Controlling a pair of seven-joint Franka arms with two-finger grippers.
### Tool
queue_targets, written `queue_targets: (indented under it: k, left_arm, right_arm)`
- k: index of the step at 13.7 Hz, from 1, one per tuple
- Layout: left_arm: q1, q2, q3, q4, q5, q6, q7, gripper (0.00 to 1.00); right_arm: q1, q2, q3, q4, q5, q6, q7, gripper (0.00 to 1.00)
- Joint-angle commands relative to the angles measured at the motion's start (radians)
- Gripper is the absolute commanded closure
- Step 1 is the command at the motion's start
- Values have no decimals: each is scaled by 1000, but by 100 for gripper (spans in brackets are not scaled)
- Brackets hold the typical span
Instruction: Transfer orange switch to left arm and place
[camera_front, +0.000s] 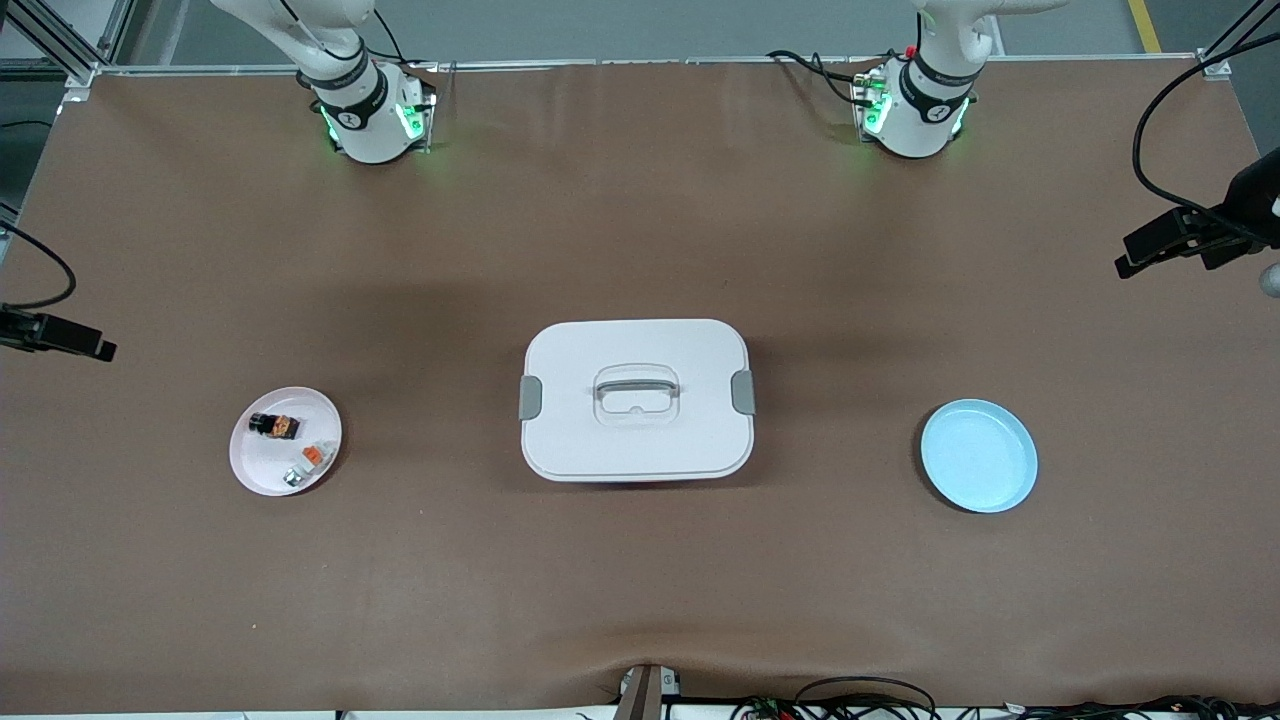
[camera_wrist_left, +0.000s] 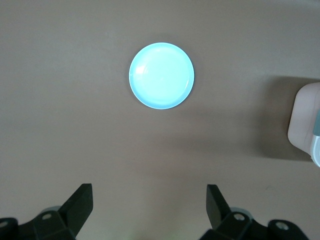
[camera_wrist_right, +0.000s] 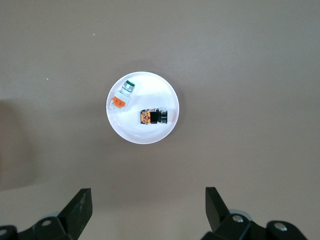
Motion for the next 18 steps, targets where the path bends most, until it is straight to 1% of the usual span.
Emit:
queue_targets:
  k: [1,2,4,5,7,10,12,15,17,18]
  left_arm:
    - [-1,5,3,15,0,-20,0,0]
    - [-1,5,3,15,0,-20,0,0]
    - [-1,14,3,14,-3,-20,1,0]
    - [-4,20,2,14,-4,-22,3,0]
    - [-11,29,-4,-9,-6,-22,3,0]
    - [-27,40,-9,-23,-38,-22,3,0]
    - [-30,43,-9,-29,-105,-20,4,0]
    - [-25,42,-29,-32,-205,-17,14,0]
    - [-19,40,-29,-32,-316,-2,23,0]
    - [-18,40,-29,-34,-354,22,35,0]
  right_arm:
    - [-25,24,11,-66,30,96,7,0]
    - [-25,22,10,-112,31,147,7,0]
    - [-25,28,10,-156,31,212,14,0]
    - [-22,30,10,-195,31,262,17,0]
    - [-15,51,11,-258,31,346,18,0]
    - [10,98,10,-268,18,384,18,0]
    - [10,132,10,-282,18,426,18,0]
    - [10,139,10,-338,18,514,18,0]
    - [10,157,10,-363,18,568,18,0]
    - [9,172,10,-363,18,574,18,0]
